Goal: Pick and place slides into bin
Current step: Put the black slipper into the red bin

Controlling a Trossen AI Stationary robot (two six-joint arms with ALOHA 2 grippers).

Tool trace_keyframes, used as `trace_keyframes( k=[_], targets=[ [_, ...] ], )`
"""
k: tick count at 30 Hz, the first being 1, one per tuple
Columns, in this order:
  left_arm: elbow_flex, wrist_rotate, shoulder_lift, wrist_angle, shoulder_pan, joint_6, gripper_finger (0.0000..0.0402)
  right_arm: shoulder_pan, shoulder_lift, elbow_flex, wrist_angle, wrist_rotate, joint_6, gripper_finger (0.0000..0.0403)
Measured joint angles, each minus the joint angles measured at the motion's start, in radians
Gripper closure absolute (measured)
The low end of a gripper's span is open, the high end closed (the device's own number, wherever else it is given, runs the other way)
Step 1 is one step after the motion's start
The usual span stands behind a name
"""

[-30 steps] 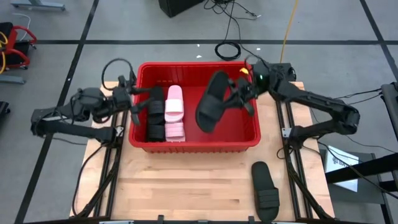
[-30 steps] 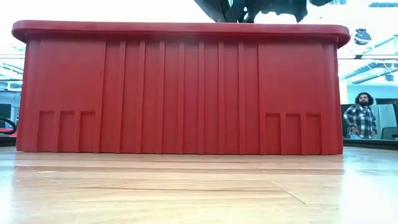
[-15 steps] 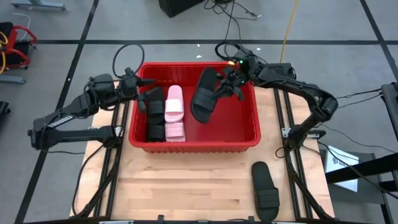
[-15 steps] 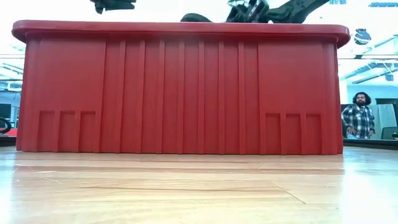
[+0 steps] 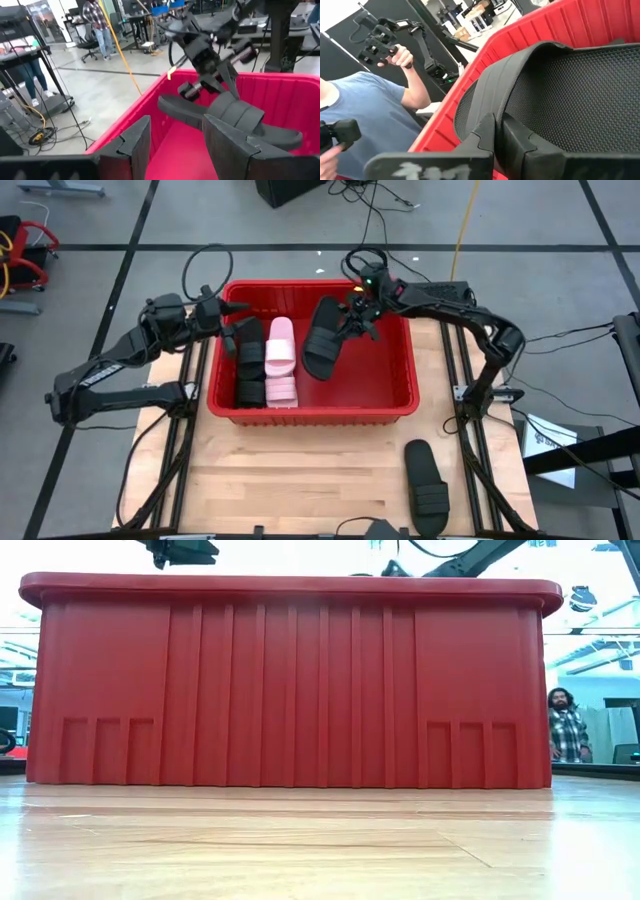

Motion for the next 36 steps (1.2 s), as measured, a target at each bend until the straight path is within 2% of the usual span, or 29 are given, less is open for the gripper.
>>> trace_keyframes(
  k=[2, 3, 8, 10, 15, 21, 25, 30, 36],
  targets=[
    [0.0, 0.0, 0.011, -0.009, 0.0, 0.002, 0.0222, 0.001, 0.013, 0.061, -0.103, 0.019, -0.06, 0.0399],
    [0.0, 0.0, 0.017, -0.008, 0.0, 0.003, 0.0222, 0.002, 0.019, 0.095, -0.174, 0.062, -0.099, 0.0399],
    [0.0, 0.006, 0.035, -0.004, 0.0, 0.017, 0.0222, 0.012, 0.062, 0.285, -0.63, 0.365, -0.388, 0.0399],
    [0.0, 0.007, 0.034, -0.001, 0.0, 0.023, 0.0222, 0.018, 0.079, 0.324, -0.715, 0.448, -0.447, 0.0399],
    [0.0, 0.007, 0.029, 0.018, 0.001, 0.044, 0.0222, 0.03, 0.096, 0.328, -0.742, 0.41, -0.44, 0.0399],
    [0.0, 0.008, 0.028, 0.02, 0.001, 0.048, 0.0222, 0.072, 0.127, 0.335, -0.786, 0.416, -0.437, 0.0399],
    [0.0, 0.008, 0.028, 0.021, 0.001, 0.048, 0.0222, 0.088, 0.146, 0.423, -0.881, 0.423, -0.46, 0.0399],
    [0.0, 0.015, 0.028, 0.021, 0.001, 0.048, 0.0222, 0.09, 0.149, 0.586, -0.993, 0.615, -0.49, 0.0399],
    [0.0, 0.016, 0.028, 0.021, 0.001, 0.048, 0.0222, 0.08, 0.155, 0.687, -1.027, 0.624, -0.489, 0.0399]
  ],
)
